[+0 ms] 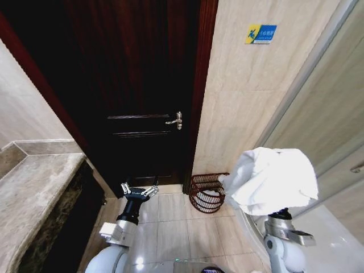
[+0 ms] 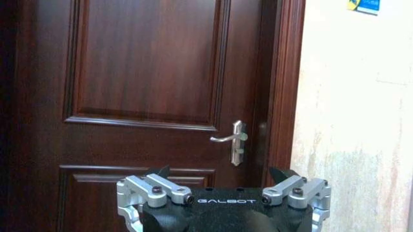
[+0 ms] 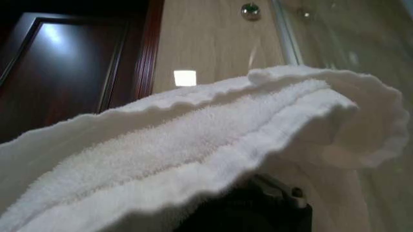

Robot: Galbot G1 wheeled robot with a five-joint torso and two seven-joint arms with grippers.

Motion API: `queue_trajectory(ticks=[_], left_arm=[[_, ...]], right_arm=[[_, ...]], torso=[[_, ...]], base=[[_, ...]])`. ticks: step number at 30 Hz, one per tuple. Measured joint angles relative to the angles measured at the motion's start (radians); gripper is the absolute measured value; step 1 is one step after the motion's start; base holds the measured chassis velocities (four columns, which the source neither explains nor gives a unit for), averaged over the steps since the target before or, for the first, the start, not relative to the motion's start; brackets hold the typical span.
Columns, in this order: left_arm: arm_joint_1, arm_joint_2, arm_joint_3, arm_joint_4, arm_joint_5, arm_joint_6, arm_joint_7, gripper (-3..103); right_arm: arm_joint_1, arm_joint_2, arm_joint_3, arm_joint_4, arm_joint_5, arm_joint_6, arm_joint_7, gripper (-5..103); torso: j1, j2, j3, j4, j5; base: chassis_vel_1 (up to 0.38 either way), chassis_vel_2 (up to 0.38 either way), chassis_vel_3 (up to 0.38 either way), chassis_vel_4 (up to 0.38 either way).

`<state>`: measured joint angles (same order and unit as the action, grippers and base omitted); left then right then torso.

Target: Discard the used towel into the hamper.

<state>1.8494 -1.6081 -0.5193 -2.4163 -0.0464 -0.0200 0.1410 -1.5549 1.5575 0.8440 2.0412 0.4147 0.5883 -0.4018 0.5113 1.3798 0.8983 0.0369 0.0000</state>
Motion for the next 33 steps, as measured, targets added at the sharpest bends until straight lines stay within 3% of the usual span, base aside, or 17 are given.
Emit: queue_trajectory(ticks=[15, 28, 33], left_arm=[[0.000, 0.000, 0.000, 0.000, 0.000, 0.000, 0.000, 100], [0.000, 0.000, 0.000, 0.000, 0.000, 0.000, 0.000, 100], [0.000, 0.000, 0.000, 0.000, 0.000, 0.000, 0.000, 100]], right_arm=[[-0.071, 0.009, -0.006, -0.030, -0.002, 0.015, -0.010, 11], [0.002, -0.037, 0.002, -0.199, -0.009, -0.095, -0.014, 11], [0.041, -0.049, -0.008, -0.286, -0.040, -0.089, -0.025, 11]], torso=[[0.001, -0.001, 0.000, 0.0003, 0.0000], [-0.001, 0.000, 0.000, -0.0001, 0.0000], [0.000, 0.000, 0.000, 0.0003, 0.0006]], base=[[-0.177, 0.188, 0.184, -0.185], [-0.020, 0.015, 0.006, -0.007], [0.000, 0.000, 0.000, 0.000]])
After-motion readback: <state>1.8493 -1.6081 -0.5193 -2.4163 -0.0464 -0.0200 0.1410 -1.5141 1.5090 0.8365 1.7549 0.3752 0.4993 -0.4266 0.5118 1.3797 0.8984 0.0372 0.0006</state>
